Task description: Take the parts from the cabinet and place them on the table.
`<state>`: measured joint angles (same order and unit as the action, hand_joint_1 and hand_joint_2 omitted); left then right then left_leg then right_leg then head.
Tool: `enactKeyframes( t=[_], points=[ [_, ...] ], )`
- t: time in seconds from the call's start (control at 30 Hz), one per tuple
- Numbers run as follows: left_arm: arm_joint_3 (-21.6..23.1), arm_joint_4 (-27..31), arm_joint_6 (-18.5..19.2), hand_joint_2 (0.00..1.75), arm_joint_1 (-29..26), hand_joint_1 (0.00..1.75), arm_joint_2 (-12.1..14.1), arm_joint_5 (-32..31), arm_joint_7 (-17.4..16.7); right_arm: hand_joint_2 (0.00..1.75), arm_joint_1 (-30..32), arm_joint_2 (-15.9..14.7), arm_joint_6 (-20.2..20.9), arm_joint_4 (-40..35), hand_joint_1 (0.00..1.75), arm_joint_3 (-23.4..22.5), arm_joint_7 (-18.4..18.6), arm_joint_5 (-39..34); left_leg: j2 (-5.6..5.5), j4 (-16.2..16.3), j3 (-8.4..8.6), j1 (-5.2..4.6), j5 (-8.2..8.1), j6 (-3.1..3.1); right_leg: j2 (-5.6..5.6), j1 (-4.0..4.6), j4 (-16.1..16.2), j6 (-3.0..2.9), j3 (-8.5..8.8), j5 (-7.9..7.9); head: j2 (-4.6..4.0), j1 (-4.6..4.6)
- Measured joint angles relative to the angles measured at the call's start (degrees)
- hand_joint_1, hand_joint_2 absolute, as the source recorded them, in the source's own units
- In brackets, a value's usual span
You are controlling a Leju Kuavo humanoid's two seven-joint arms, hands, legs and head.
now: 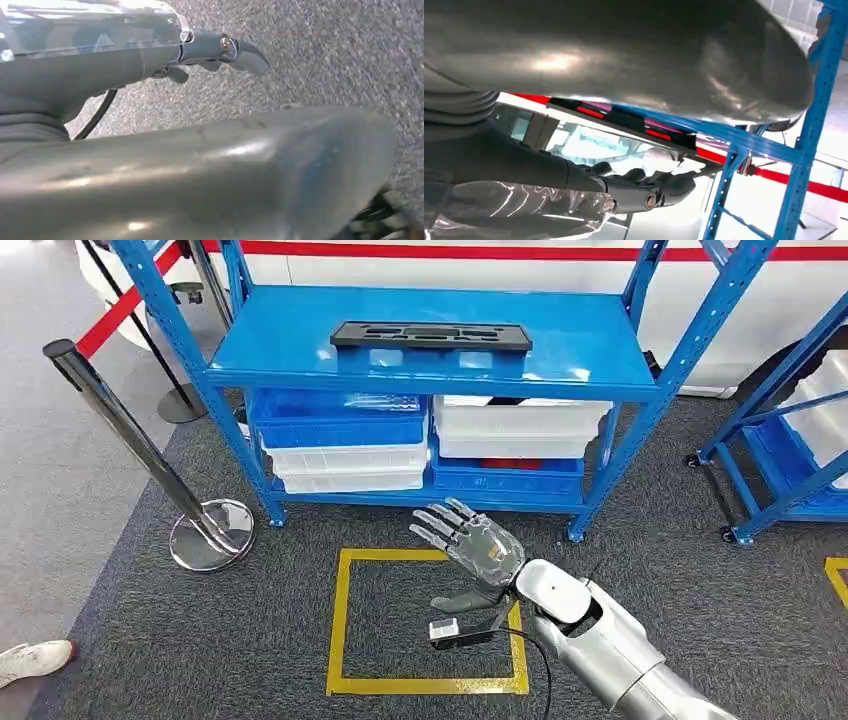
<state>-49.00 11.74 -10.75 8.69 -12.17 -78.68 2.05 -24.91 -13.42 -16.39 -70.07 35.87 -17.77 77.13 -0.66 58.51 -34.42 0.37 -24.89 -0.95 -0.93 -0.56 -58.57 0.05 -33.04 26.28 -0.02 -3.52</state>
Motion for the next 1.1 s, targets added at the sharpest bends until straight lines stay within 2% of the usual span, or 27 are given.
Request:
enactKeyframes(
  t=[0.03,0.1,0.17,0.23,0.3,0.33,0.37,0.4,0.47,0.5,0.53,0.57,0.63,0.67,0.7,0.73,0.8,0.83,0.87,0.9,0.97,1.0,1.03,1.1],
  points=[
    [-0.02,0.0,-0.09,0.0,0.0,0.0,0.02,-0.02,-0.02,0.0,0.01,0.0,0.0,0.0,0.0,0.0,-0.02,0.0,-0.03,0.0,-0.09,-0.01,0.27,0.59,0.1,-0.05,0.01,0.2,-0.11,-0.04,0.0,0.0],
    [-0.07,0.0,-0.24,0.0,-0.22,0.0,0.11,-0.07,-0.15,0.0,0.0,0.0,0.0,0.0,0.0,0.0,-0.2,-0.09,-0.1,0.01,-0.22,-0.35,0.14,1.25,-0.03,-0.2,0.32,0.93,-0.03,-0.1,0.0,0.0],
    [-0.15,0.0,-0.28,0.0,-0.17,0.0,0.13,-0.07,-0.26,0.0,-0.02,0.0,-0.02,0.0,0.0,0.0,-0.2,-0.09,-0.16,-0.65,0.19,0.13,0.57,2.12,0.0,-0.51,-0.4,1.55,-0.08,0.51,0.0,0.0],
    [-0.31,0.0,-0.41,0.0,0.06,0.0,0.13,-0.07,-0.42,0.0,-0.24,0.31,-0.02,0.0,0.0,0.0,-0.26,-0.19,-0.23,-0.78,0.26,0.08,0.51,2.61,0.24,-0.5,-6.56,1.75,-3.17,4.13,0.0,0.0],
    [-0.46,0.0,-0.39,0.0,-0.02,0.0,0.13,0.0,-0.46,0.0,-0.18,0.39,0.09,0.13,0.0,0.0,-0.85,-0.79,-0.24,-0.76,0.28,-0.05,0.38,2.8,0.34,-0.54,-15.62,1.88,-7.87,7.54,0.0,0.0],
    [-0.59,0.0,-0.41,0.0,-0.1,0.0,0.13,0.0,-0.48,0.0,-0.16,0.39,0.24,0.26,0.0,0.0,-1.22,-1.05,-0.32,-0.73,0.31,-0.09,0.32,2.82,0.34,-0.57,-17.79,1.86,-9.29,7.46,0.0,0.0],
    [-0.68,0.0,-0.42,0.0,-0.12,0.0,0.13,0.0,-0.48,0.0,-0.17,0.39,0.31,0.33,0.0,0.0,-1.25,-1.14,-0.39,-0.72,0.36,-0.11,0.29,2.79,0.33,-0.59,-17.61,1.83,-9.4,6.74,0.0,0.0],
    [-0.83,0.0,-0.41,0.0,-0.11,0.0,0.13,0.0,-0.48,0.0,-0.27,0.39,0.39,0.42,0.0,0.0,-1.42,-1.35,-0.57,-0.62,0.56,-0.12,0.1,2.69,0.34,-0.58,-13.85,1.62,-7.99,3.55,0.0,0.0],
    [-0.87,0.0,-0.41,0.0,-0.14,0.0,0.09,0.0,-0.46,0.0,-0.64,0.39,0.48,0.44,0.0,0.0,-1.81,-2.06,-0.67,-0.45,1.06,-0.16,-0.34,2.37,0.25,-0.49,-4.08,0.89,-3.53,-1.9,0.0,0.0],
    [-0.9,-0.07,-0.41,0.0,-0.18,0.0,0.07,0.0,-0.46,0.0,-0.93,0.42,0.48,0.52,0.0,0.0,-2.14,-2.49,-0.67,-0.32,1.0,-0.43,-0.6,2.07,0.08,-0.04,-1.46,0.54,-2.17,-1.77,0.0,0.0],
    [-0.92,-0.09,-0.41,0.0,-0.12,0.0,0.07,0.0,-0.46,0.0,-1.16,0.48,0.53,0.55,0.0,-0.02,-2.32,-2.73,-0.65,-0.13,0.78,-0.55,-0.76,1.8,-0.04,0.08,0.11,0.49,-1.82,-1.16,0.0,0.0],
    [-0.94,-0.09,-0.42,0.0,-0.15,0.0,0.07,-0.04,-0.46,0.0,-1.16,0.48,0.55,0.61,0.0,0.0,-2.38,-2.97,-0.63,-0.37,0.72,-0.39,-0.62,1.51,-0.02,0.16,-0.25,0.46,-1.92,-1.16,0.0,0.0],
    [-0.94,-0.09,-0.44,0.0,-0.18,0.0,0.07,-0.24,-0.48,0.0,-1.14,0.48,0.52,0.64,0.0,-0.02,-2.4,-3.19,-0.51,-0.6,1.08,-0.34,-0.82,0.94,0.14,0.21,0.03,0.02,-1.75,-1.08,0.0,0.0],
    [-0.94,-0.09,-0.44,0.0,-0.21,0.0,0.07,-0.35,-0.48,0.0,-1.13,0.46,0.48,0.63,0.0,-0.02,-2.4,-3.3,-0.46,-0.26,1.06,-0.47,-1.27,0.49,0.04,-0.39,0.58,-0.29,-1.22,-1.24,0.0,0.0],
    [-0.94,-0.09,-0.5,0.0,-0.24,0.0,0.07,-0.39,-0.48,0.0,-1.2,0.07,0.44,0.63,0.0,0.0,-2.38,-3.39,-0.26,1.36,0.61,-0.36,-2.17,0.14,-0.07,-0.37,0.71,-0.66,-0.87,-1.06,0.0,0.0],
    [-0.94,-0.09,-0.52,0.0,-0.24,0.0,0.07,-0.44,-0.5,0.0,-1.25,-0.07,0.37,0.63,0.0,0.0,-2.34,-3.5,-0.23,4.81,-1.07,-0.28,-3.99,-0.06,-0.17,-0.34,0.71,-1.0,-0.68,-0.9,0.0,0.0],
    [-0.94,-0.09,-0.59,0.0,-0.39,0.0,0.07,-0.48,-0.65,0.0,-1.21,-0.31,0.31,0.79,0.0,0.0,-2.16,-3.65,-0.15,14.2,-6.1,-0.15,-7.56,-0.45,-0.2,-0.2,0.68,-1.31,-0.32,-0.55,0.0,0.0],
    [-0.94,-0.09,-0.61,0.0,-0.56,0.0,0.09,-0.5,-0.68,0.0,-1.12,-0.33,0.28,0.87,0.0,0.0,-2.16,-3.82,-0.08,17.35,-8.09,-0.14,-8.02,-0.53,-0.16,-0.19,0.66,-1.33,-0.1,-0.36,0.0,0.0],
    [-0.96,-0.09,-0.66,0.0,-0.66,0.0,0.18,-0.52,-0.7,0.0,-0.96,-0.33,0.26,0.9,0.0,0.02,-2.16,-3.91,-0.04,17.19,-8.51,-0.13,-6.87,-0.56,-0.09,-0.2,0.65,-1.27,0.19,-0.15,0.0,0.0],
    [-0.94,-0.09,-0.66,0.0,-0.7,0.0,0.22,-0.52,-0.74,0.0,-0.88,-0.33,0.24,0.9,0.0,0.04,-2.16,-3.93,0.02,14.37,-7.58,-0.12,-4.46,-0.52,-0.02,-0.22,0.61,-1.16,0.58,0.14,0.0,0.0],
    [-0.96,-0.09,-0.68,0.0,-0.67,0.0,0.33,-0.55,-0.74,0.0,-0.88,-0.33,0.2,0.9,0.0,0.07,-2.16,-3.98,0.1,4.16,-3.23,-0.12,1.47,-0.14,0.04,-0.23,0.53,-0.84,1.51,0.85,0.0,0.0],
    [-0.94,-0.09,-0.68,0.0,-0.71,0.0,0.35,-0.57,-0.74,0.0,-0.9,-0.33,0.15,0.9,0.0,0.09,-2.16,-3.98,0.0,0.76,-1.97,-0.16,2.17,0.25,0.01,-0.22,0.51,-0.59,1.64,1.17,0.0,0.0],
    [-0.94,-0.09,-0.7,0.0,-0.63,0.0,0.35,-0.59,-0.74,0.0,-0.95,-0.33,0.09,0.92,0.0,0.11,-2.16,-4.0,-0.1,-0.25,-1.23,-0.49,1.46,0.55,0.18,0.16,0.25,-0.27,1.46,1.37,0.0,0.0],
    [-0.96,-0.09,-0.72,0.0,-0.76,0.0,0.37,-0.66,-0.79,0.0,-0.94,-0.33,0.04,0.92,0.0,0.15,-2.14,-4.0,-0.19,-0.05,-1.58,-0.47,1.36,1.15,0.14,0.22,0.46,0.23,1.38,1.42,0.0,0.0]
  ],
)
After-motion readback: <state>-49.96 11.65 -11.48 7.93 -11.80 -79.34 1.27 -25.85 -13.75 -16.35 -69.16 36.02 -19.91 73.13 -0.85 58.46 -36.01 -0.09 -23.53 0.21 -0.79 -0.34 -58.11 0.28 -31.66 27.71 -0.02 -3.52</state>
